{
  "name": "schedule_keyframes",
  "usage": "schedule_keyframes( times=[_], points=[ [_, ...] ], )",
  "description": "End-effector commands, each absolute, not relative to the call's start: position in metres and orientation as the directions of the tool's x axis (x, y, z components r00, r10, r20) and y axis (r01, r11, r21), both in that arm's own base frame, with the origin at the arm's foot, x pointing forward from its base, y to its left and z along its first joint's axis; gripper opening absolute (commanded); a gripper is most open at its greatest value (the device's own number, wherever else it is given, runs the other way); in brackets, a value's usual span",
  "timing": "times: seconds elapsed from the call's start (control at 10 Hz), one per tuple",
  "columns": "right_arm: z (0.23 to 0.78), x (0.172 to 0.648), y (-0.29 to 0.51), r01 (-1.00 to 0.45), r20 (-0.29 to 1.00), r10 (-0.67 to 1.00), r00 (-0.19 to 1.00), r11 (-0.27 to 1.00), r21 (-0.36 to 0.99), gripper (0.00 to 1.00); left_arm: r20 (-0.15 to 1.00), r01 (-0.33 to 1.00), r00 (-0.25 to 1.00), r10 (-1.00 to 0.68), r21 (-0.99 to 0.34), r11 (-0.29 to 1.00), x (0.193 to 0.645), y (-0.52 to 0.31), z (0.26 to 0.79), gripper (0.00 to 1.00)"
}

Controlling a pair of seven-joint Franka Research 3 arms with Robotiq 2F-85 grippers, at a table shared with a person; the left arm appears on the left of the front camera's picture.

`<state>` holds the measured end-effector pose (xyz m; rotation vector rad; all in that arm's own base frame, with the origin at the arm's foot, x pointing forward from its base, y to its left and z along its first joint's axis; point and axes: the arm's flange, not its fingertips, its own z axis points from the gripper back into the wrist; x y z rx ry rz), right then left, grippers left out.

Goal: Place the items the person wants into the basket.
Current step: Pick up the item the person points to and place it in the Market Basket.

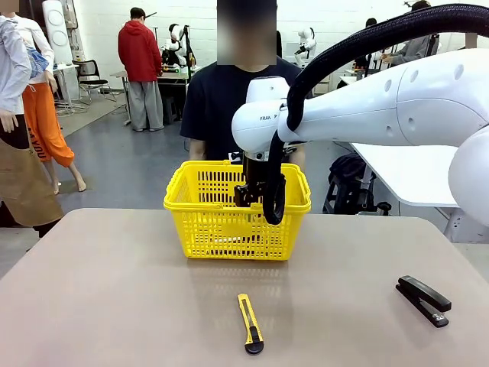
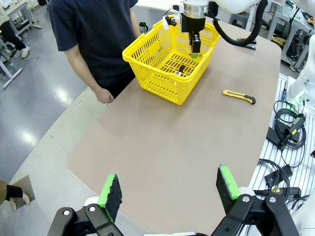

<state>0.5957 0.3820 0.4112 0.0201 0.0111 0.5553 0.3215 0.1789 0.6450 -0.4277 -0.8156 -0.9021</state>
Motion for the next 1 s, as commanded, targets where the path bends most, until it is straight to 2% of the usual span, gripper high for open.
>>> schedule_keyframes(
  times=[0.0, 0.1, 0.9],
  points=[
    [0.4135, 0.5979, 0.3789, -0.540, 0.007, 0.540, 0.841, 0.841, 0.008, 0.87, 0.784, 0.824, 0.343, -0.518, 0.013, 0.566, 0.3216, 0.1800, 0.6444, 1.00],
    [0.4135, 0.5980, 0.3787, -0.541, 0.008, 0.541, 0.841, 0.841, 0.007, 1.00, 0.784, 0.824, 0.343, -0.518, 0.013, 0.566, 0.3216, 0.1800, 0.6444, 1.00],
    [0.4162, 0.5952, 0.3755, -0.545, 0.027, 0.545, 0.838, 0.838, 0.006, 1.00, 0.784, 0.824, 0.343, -0.518, 0.013, 0.566, 0.3216, 0.1800, 0.6444, 1.00]
  ],
)
